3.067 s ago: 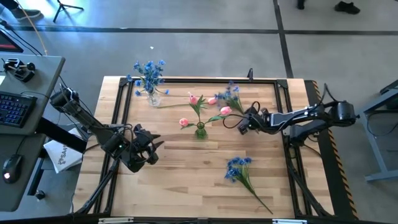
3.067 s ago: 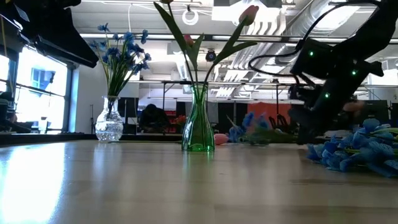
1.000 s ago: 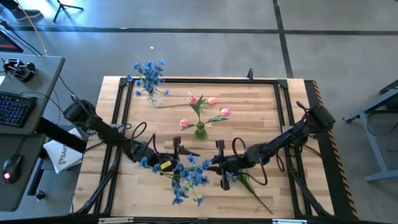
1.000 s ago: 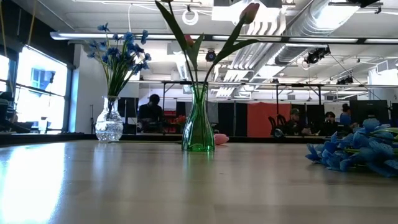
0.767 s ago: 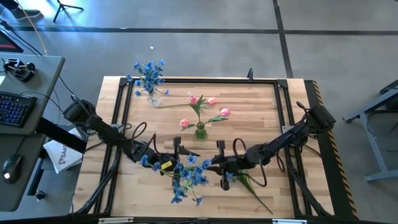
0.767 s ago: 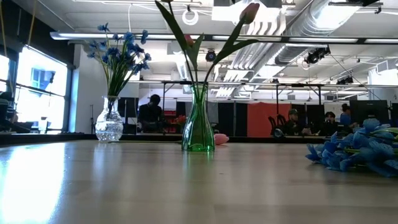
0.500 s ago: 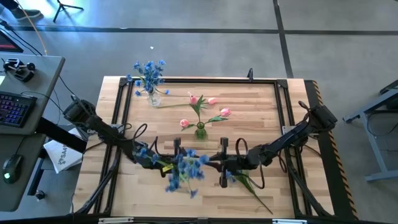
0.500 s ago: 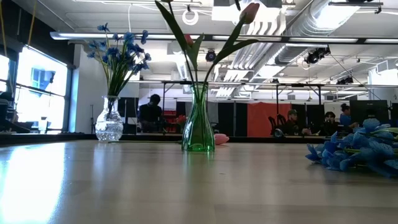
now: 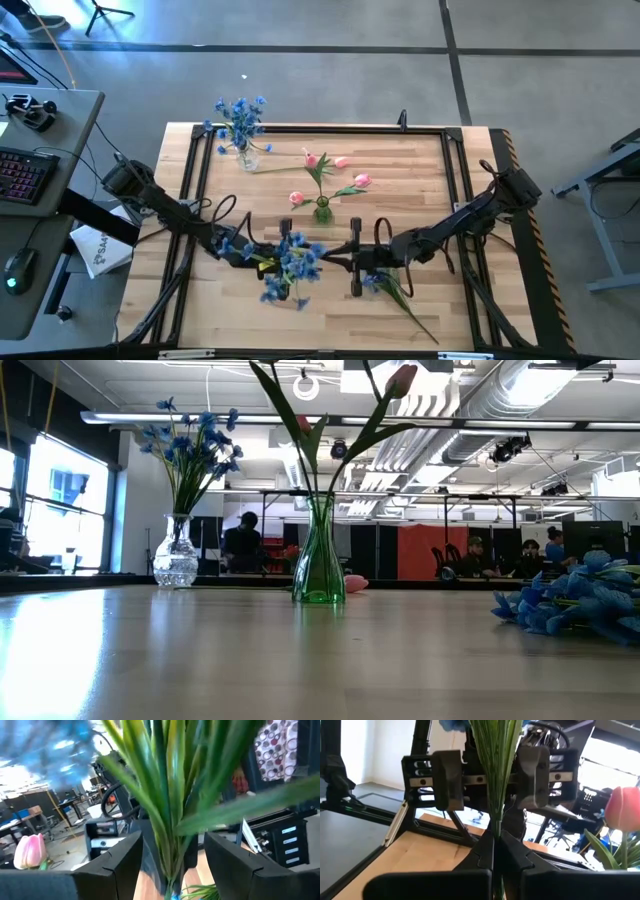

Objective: Sort flowers into vase by color
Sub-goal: Put the blue flowers into the transparent vase

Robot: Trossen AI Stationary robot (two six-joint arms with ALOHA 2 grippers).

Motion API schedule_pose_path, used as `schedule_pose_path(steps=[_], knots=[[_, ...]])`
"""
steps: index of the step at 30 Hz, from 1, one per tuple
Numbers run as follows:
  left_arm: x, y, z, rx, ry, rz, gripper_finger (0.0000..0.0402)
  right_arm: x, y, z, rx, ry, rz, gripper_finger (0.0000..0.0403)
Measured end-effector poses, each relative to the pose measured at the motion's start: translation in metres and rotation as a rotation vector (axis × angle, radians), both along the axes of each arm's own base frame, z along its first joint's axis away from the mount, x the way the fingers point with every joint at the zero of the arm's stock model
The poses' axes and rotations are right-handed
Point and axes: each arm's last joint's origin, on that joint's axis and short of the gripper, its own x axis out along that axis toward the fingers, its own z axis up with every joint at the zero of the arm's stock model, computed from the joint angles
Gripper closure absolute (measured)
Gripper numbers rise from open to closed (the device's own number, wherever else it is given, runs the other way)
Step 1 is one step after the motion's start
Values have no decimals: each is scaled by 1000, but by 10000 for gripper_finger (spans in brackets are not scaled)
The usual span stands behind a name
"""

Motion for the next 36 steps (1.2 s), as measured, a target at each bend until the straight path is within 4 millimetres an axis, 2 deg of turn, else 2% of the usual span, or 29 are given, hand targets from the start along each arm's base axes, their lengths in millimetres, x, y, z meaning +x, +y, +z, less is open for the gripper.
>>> schedule_pose_path(steps=[6, 9, 14, 21, 24, 26, 30, 36], knots=[[2, 4, 0, -33, 0, -11, 205, 2, -4, -1, 15, 13, -7, 402], [3, 4, 0, -41, 0, -11, 221, 2, -4, -1, 17, 14, -7, 402], [2, 4, 0, -41, 0, -11, 277, 2, -4, -2, 36, 16, -7, 397], [2, 4, 0, -37, 4, -9, 382, 2, -4, -4, 42, 36, -6, 392], [-2, 1, 0, -22, 19, 28, 393, 1, -5, -4, 73, 59, -29, 381], [-8, 0, 4, -20, 29, 84, 390, -3, -8, -1, 93, 92, -68, 360], [-32, -2, 24, -58, 48, 215, 396, -16, -13, 10, 106, 171, -118, 299], [-79, 11, 51, -166, 87, 389, 398, -30, -17, 19, 119, 237, -149, 232]])
